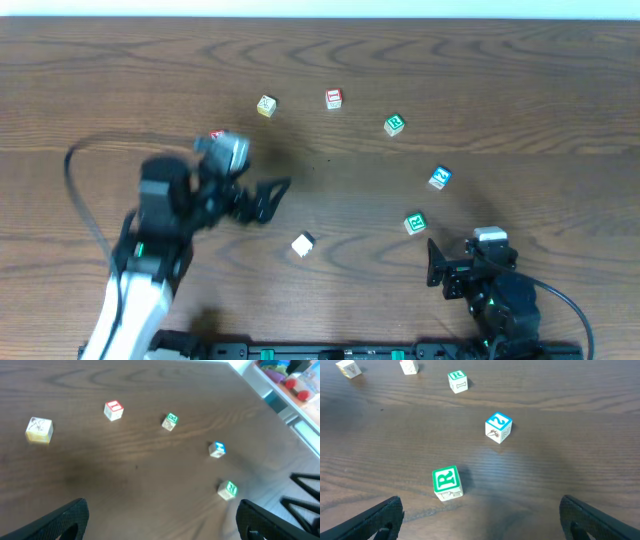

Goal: Spell out Ai2
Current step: 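Reach the left gripper forward over the red-bordered I block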

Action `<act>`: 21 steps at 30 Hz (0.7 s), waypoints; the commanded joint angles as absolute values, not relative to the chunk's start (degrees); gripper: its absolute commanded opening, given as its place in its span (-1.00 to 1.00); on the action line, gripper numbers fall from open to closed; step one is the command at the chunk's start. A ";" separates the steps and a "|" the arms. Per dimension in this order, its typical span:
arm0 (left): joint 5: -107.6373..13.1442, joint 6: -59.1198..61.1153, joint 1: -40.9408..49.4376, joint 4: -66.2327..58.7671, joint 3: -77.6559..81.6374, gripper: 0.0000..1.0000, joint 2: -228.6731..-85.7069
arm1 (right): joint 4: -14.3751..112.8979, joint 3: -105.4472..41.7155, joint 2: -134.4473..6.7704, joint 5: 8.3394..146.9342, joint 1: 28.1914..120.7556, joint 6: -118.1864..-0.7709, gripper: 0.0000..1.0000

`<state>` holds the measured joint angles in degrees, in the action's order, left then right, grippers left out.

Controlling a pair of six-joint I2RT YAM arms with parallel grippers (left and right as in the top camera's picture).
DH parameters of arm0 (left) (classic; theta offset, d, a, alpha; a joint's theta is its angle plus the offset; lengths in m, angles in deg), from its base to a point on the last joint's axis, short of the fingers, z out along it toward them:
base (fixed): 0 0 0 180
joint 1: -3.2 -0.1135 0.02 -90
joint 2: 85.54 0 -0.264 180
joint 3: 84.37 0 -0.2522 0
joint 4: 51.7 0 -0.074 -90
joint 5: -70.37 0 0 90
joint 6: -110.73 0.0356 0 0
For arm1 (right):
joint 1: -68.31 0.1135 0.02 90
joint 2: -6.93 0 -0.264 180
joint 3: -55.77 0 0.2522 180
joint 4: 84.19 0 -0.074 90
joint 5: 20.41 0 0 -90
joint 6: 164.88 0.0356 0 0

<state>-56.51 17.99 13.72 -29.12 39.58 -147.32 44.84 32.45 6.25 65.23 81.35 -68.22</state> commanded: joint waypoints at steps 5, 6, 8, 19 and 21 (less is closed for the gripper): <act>-47.62 20.77 19.41 -25.27 16.02 0.91 -171.47 | 44.77 33.08 6.62 65.78 80.50 -69.18 0.98; -47.49 20.77 19.87 -24.90 12.48 0.91 -174.75 | 44.77 33.08 6.62 65.78 80.50 -69.16 0.98; -47.03 20.79 20.61 -24.01 5.77 0.91 -180.61 | 44.75 33.08 6.62 65.78 80.50 -69.18 0.99; -38.46 20.57 24.28 -9.32 -35.10 0.91 -210.84 | 44.77 33.08 6.62 65.80 80.50 -69.18 0.98; -37.63 18.91 24.35 -6.83 -39.67 0.91 -214.51 | 44.75 33.08 6.62 65.78 80.50 -69.18 0.99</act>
